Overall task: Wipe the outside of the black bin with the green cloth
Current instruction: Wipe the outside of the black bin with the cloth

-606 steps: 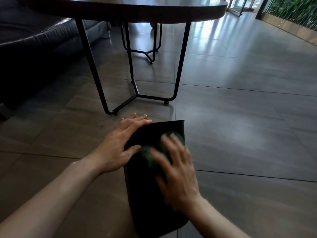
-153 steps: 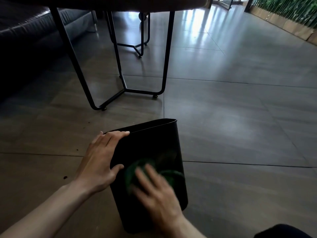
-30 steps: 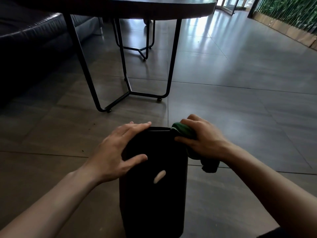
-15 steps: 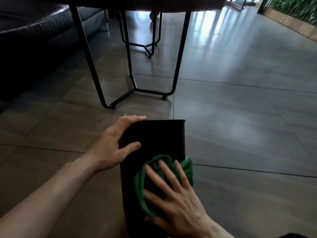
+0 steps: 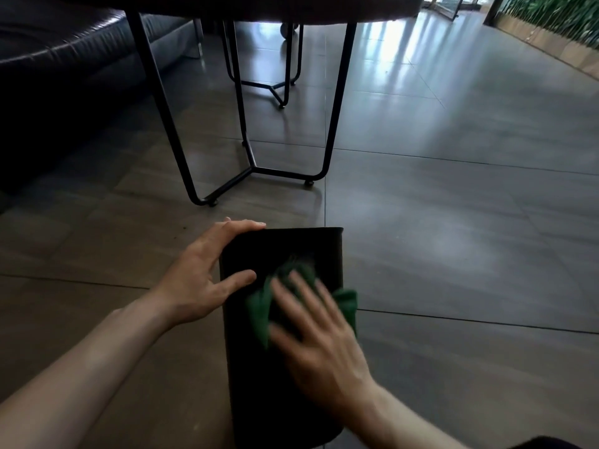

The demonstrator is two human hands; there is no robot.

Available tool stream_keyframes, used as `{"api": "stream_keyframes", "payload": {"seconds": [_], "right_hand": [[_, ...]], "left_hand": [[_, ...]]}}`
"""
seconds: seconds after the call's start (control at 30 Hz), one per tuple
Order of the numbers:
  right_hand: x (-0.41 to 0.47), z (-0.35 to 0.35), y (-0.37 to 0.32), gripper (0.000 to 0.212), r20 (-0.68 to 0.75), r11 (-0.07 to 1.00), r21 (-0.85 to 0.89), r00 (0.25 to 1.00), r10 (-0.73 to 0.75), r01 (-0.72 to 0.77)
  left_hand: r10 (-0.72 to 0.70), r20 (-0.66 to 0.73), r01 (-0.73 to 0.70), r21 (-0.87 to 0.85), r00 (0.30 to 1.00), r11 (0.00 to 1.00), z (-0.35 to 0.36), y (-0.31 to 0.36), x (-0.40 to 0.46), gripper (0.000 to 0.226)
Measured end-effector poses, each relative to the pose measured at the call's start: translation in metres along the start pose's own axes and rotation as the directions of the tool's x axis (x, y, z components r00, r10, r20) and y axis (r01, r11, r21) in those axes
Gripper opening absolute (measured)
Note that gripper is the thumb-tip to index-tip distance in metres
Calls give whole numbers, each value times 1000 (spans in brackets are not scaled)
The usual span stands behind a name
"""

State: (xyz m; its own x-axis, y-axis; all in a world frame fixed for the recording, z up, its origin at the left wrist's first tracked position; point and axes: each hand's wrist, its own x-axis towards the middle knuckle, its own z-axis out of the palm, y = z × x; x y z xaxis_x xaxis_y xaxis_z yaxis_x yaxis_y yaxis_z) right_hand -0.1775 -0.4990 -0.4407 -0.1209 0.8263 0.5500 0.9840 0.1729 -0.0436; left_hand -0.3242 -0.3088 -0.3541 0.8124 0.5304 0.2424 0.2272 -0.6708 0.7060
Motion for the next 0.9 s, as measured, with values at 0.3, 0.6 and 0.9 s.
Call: {"api": "stream_keyframes", "payload": {"seconds": [0.3,0.6,0.9], "right_hand": [[3,-14,26,29,8,998,19,999,-52,52],[-25,15,-46,37,-5,1000,6,1000,2,-2],[45,-38,14,28,-274,912,269,883,382,-311]], "left_hand": [[-1,20,2,-52,1000,999,-2,3,-4,68],[-29,21,30,-35,999,999,-4,3,-5,65],[8,35,-7,-44,999,999,0,6,-9,68]]}}
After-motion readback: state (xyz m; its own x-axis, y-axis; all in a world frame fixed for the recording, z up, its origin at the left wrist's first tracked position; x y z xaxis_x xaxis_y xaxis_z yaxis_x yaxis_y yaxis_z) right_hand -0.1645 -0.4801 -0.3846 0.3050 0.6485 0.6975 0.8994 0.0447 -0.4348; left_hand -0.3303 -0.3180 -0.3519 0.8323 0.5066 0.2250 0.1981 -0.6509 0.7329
